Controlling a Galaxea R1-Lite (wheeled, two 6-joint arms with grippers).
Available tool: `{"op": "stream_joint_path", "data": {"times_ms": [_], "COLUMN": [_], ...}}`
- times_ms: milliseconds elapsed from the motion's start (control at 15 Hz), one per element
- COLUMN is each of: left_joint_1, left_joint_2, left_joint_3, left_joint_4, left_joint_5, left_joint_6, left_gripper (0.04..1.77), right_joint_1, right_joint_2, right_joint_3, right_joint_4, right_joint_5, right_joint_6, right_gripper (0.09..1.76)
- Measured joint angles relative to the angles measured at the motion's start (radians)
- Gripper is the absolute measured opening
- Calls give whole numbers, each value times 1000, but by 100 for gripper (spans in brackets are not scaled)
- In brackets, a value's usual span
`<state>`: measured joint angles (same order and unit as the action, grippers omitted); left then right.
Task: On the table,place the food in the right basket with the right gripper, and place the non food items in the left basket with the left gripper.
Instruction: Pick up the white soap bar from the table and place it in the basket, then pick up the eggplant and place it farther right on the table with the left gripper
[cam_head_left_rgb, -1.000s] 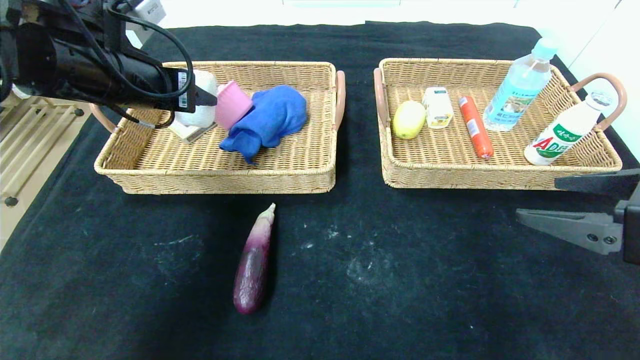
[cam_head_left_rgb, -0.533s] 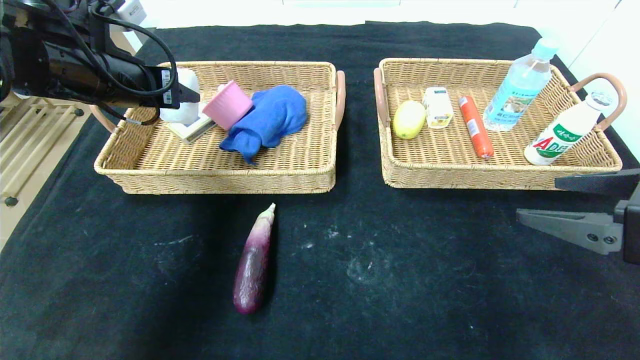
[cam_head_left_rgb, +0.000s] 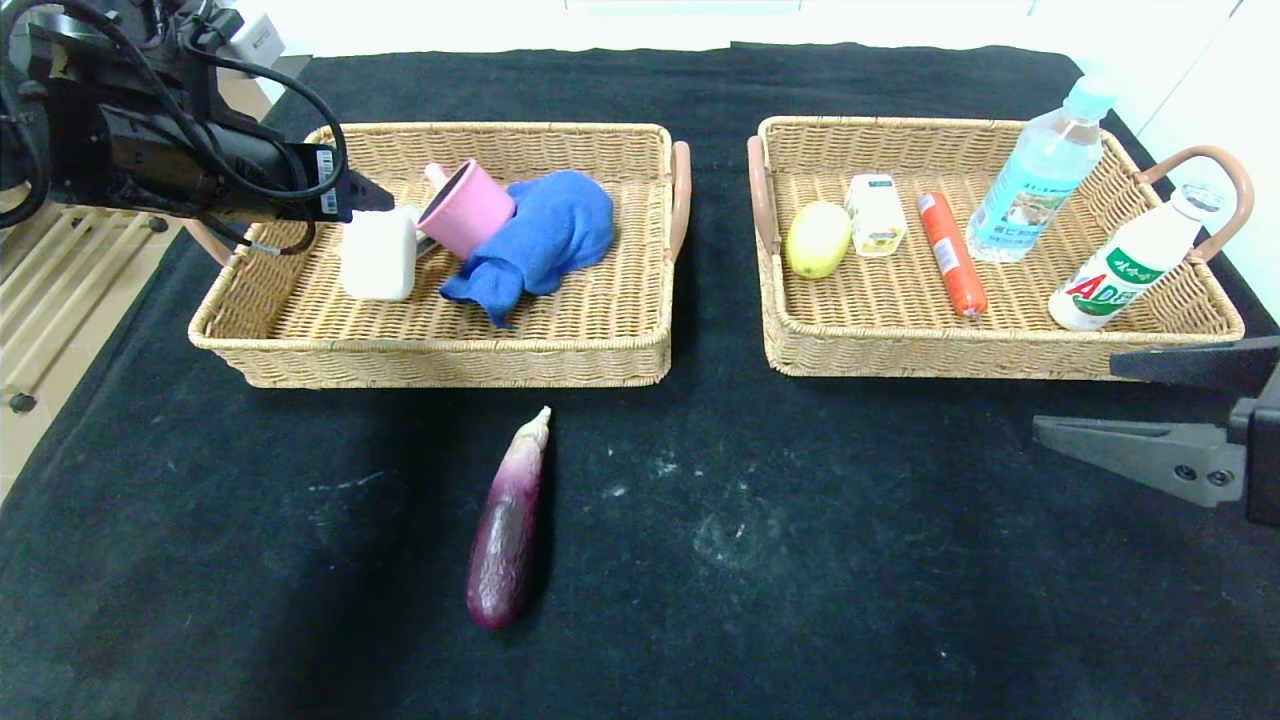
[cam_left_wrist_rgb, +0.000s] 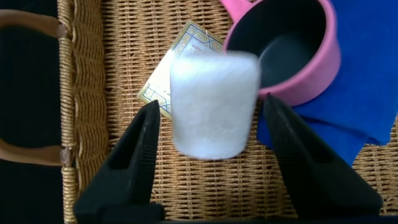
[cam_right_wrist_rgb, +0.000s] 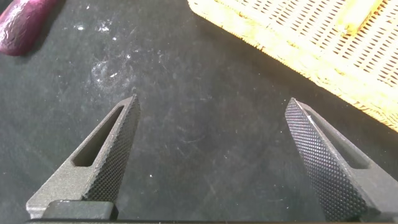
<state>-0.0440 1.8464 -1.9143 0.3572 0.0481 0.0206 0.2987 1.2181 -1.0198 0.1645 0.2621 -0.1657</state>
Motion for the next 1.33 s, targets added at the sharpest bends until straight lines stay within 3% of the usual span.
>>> {"op": "stream_joint_path", "data": {"times_ms": [400,933,1333], "left_joint_1": [1,-1,-48], "left_joint_2": [1,-16,-92], "left_joint_3": [1,8,8], "left_joint_4": [1,22,158], "left_joint_5": [-3,-9,-4], "left_joint_6": [0,1,0], "left_gripper": [149,163,168], "right_joint_1": [0,-6,-4], "right_joint_2": [0,0,2], "right_joint_3": [-1,-2,1], "right_joint_4": [0,0,-1], "right_joint_5": [0,1,1], "right_joint_6": [0,0,0], "right_gripper": [171,171,171]}}
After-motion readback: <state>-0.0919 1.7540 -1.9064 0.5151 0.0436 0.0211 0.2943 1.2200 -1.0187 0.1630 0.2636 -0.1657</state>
